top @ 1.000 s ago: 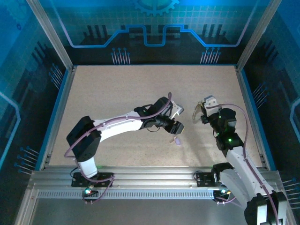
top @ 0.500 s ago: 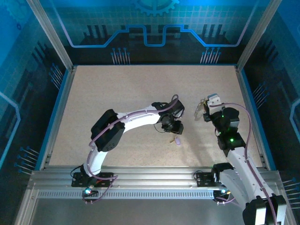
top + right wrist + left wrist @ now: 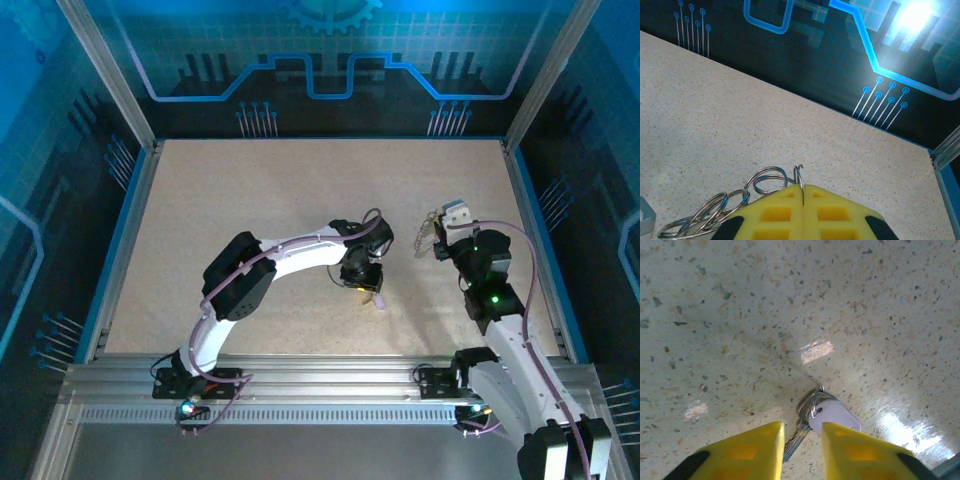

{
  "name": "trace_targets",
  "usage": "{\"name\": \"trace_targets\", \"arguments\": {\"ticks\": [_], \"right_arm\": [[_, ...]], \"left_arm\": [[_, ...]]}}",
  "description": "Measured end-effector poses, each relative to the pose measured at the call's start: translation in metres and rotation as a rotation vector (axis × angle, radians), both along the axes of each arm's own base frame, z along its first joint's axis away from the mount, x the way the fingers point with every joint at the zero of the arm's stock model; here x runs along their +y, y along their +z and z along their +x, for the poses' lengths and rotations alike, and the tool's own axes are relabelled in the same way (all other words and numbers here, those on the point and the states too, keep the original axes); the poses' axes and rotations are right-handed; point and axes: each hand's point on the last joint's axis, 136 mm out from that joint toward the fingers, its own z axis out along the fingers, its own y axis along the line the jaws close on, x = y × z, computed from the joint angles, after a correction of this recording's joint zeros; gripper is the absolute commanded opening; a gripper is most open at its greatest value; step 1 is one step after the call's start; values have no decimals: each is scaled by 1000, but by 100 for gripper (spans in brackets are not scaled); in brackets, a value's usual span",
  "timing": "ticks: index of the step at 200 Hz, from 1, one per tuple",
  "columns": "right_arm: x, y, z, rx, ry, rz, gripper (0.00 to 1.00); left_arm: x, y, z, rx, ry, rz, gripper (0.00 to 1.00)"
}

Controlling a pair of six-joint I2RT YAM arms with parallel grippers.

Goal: Put the keys on the keyring

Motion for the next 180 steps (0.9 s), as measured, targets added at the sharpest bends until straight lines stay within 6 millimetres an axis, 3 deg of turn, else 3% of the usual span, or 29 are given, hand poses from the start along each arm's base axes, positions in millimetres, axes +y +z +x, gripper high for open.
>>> {"name": "trace_targets", "arguments": {"ticks": [56, 180], "right_arm": [[1, 2, 0, -6, 7, -1, 0], [4, 2, 0, -6, 22, 2, 0]], "left_arm": [[-3, -15, 0, 42, 3, -2, 24], [-13, -7, 4, 36, -5, -52, 17]]}}
